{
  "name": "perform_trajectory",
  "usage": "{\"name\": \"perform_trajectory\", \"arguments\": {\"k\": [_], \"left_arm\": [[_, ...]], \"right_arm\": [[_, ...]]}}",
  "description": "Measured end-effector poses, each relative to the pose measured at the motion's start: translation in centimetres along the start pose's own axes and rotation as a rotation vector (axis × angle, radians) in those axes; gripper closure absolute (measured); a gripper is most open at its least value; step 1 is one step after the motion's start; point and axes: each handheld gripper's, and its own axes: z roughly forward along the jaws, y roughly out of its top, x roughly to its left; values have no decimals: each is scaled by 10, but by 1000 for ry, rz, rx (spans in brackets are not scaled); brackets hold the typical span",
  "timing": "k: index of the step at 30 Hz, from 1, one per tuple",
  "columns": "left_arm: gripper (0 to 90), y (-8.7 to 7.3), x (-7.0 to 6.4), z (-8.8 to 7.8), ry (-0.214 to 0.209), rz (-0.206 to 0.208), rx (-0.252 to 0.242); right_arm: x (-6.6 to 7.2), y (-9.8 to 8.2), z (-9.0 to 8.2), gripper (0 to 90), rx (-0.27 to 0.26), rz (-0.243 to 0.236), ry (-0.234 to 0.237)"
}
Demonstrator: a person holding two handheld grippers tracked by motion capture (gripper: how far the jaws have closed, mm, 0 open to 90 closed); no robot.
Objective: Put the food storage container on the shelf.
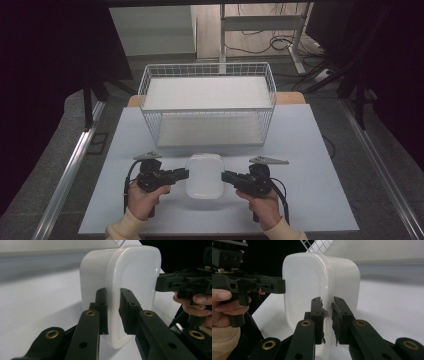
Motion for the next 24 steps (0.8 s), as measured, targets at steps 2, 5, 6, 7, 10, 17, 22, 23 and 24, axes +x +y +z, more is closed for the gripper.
{"name": "perform_trajectory", "arguments": {"k": [2, 5, 6, 7, 10, 17, 22, 23, 24], "left_arm": [[781, 1, -2, -2, -1, 8, -8], [781, 4, -5, -5, -4, 17, -23], [781, 6, -6, -6, -2, 25, -26], [781, 7, -7, -7, -1, 30, -29], [780, 11, -12, -11, 8, 52, -43], [780, 20, -17, -15, 6, 70, -65], [779, 27, -17, -16, 2, 73, -73], [780, 27, -17, -16, 2, 73, -73], [780, 29, -17, -17, 2, 73, -76]], "right_arm": [[1, 2, -2, 794, -6, -15, 3], [3, 6, -5, 796, -14, -29, 14], [4, 7, -6, 796, -17, -34, 17], [5, 9, -7, 796, -21, -41, 17], [8, 13, -11, 797, -31, -65, 19], [14, 24, -17, 797, -53, -99, 17], [14, 32, -18, 798, -55, -112, 22], [14, 32, -18, 798, -55, -112, 22], [14, 34, -18, 799, -55, -109, 26]]}}
